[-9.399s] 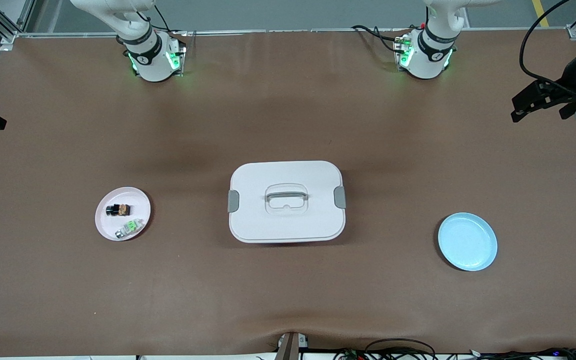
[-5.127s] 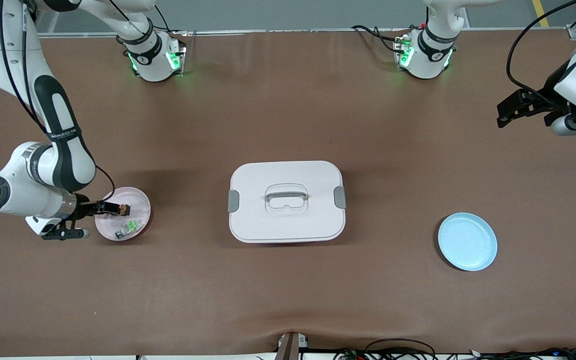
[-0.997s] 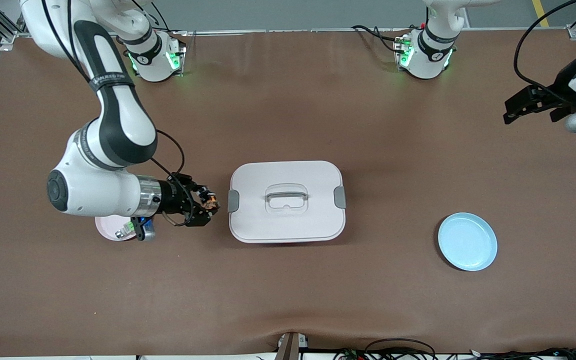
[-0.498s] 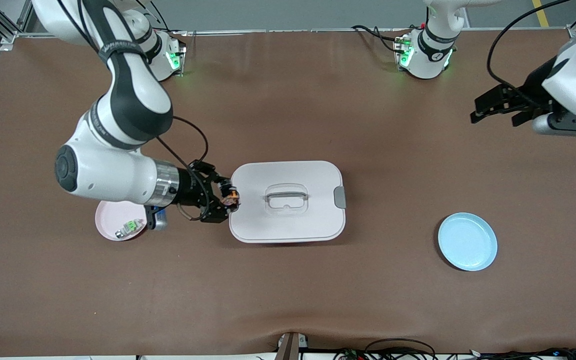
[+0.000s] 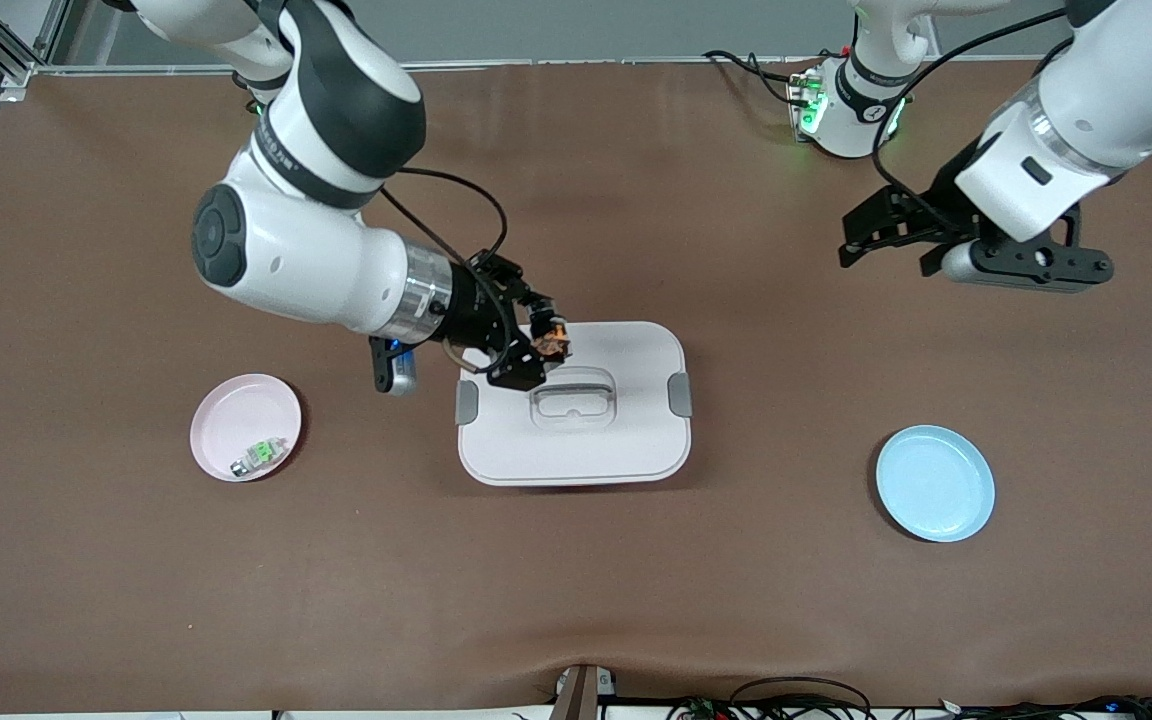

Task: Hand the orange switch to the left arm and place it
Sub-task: 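Hold the switch above the box while the left gripper grasps it, then open the right gripper and withdraw while the left gripper carries the switch, then carry the switch with the left gripper down onto the blue plate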

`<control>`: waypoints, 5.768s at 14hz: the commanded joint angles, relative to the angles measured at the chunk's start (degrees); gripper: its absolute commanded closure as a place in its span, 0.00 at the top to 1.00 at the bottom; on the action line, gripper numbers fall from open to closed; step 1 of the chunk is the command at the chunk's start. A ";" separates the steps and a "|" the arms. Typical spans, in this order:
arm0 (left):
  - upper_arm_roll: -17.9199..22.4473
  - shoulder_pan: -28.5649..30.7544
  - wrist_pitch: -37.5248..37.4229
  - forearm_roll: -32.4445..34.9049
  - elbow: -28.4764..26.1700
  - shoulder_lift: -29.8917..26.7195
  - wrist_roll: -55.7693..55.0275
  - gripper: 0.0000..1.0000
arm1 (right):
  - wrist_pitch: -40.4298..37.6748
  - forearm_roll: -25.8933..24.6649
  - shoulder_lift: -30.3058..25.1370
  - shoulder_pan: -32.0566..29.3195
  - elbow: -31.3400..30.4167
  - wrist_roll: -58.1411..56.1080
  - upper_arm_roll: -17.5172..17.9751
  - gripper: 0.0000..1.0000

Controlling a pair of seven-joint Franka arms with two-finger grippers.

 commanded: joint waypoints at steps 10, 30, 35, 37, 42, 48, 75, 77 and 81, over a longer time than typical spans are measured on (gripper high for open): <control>-0.23 -6.16 6.10 -11.44 1.43 2.43 -7.35 1.00 | 17.46 -0.12 4.04 8.84 7.51 19.54 -0.04 0.00; -0.23 -7.22 17.11 -20.24 1.34 6.48 2.05 0.88 | 19.74 -0.82 4.05 11.74 8.05 22.01 -0.22 0.00; -0.50 -6.96 15.35 -20.24 1.43 6.21 2.49 0.27 | 19.92 -0.82 4.05 11.48 8.57 22.01 -0.13 0.00; -0.58 -6.96 15.26 -20.24 1.43 6.30 2.49 0.12 | 20.09 -0.82 4.05 11.48 8.84 22.10 -0.04 0.00; -0.50 -6.52 13.60 -20.16 1.43 6.39 2.23 0.00 | 20.36 -0.82 4.05 11.48 8.93 22.01 -0.13 0.28; 0.38 -4.95 9.73 -16.57 1.51 6.12 2.05 0.00 | 20.44 -1.52 3.96 11.66 8.93 19.81 -0.30 1.00; 0.47 11.41 13.49 17.55 -12.19 11.83 47.74 0.00 | -21.56 -35.01 -7.03 -15.48 8.40 -95.20 -0.21 1.00; 0.47 12.19 16.30 17.64 -13.60 13.06 51.87 0.00 | -23.41 -35.27 -7.03 -19.00 8.49 -97.26 -0.30 1.00; 0.47 14.21 21.40 19.65 -14.22 16.22 61.36 0.00 | -23.59 -36.42 -7.99 -26.47 8.49 -97.61 -0.22 1.00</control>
